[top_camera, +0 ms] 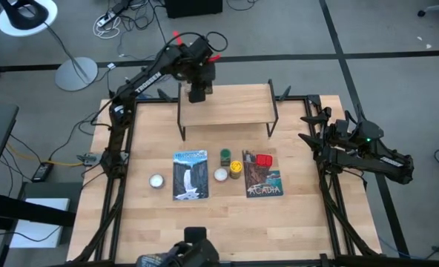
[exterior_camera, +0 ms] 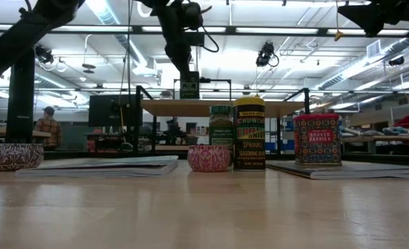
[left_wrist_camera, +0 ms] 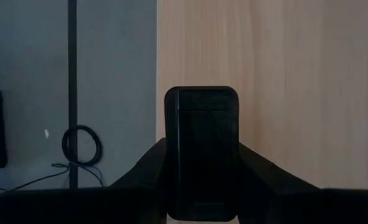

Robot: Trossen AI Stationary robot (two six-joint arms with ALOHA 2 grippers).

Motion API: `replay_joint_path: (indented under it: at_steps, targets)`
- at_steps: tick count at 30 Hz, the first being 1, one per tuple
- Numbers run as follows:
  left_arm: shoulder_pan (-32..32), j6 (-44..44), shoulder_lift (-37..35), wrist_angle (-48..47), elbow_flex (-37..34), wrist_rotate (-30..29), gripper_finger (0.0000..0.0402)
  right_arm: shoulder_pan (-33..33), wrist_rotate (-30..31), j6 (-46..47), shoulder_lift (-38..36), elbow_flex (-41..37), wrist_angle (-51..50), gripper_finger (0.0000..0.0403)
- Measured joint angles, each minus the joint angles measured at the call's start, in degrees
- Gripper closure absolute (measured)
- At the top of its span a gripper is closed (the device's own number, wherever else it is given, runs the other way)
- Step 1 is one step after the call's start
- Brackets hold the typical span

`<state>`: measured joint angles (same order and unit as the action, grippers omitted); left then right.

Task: Shelf spices
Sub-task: Put the black spice on the shelf

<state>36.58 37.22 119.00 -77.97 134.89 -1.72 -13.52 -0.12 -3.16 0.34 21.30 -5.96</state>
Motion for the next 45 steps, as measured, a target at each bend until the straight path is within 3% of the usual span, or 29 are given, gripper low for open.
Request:
replay_joint_path:
  at_steps: [13, 29, 45]
  targets:
    - [2.1, 0.1, 0.0, 0.2, -0.1, 5.0, 0.0282, 0.0, -0.1, -0.6, 0.0, 0.0, 0.0, 0.0110]
    - [3.6, -0.6, 2.4, 1.6, -0.2, 7.1, 0.0282, 0.0, -0.2, -0.1, 0.0, 0.0, 0.3, 0.0110]
    - [4.0, -0.8, 4.0, -1.0, -0.1, 5.8, 0.0282, 0.0, -0.6, -0.8, 0.0, 0.0, 0.6, 0.0110]
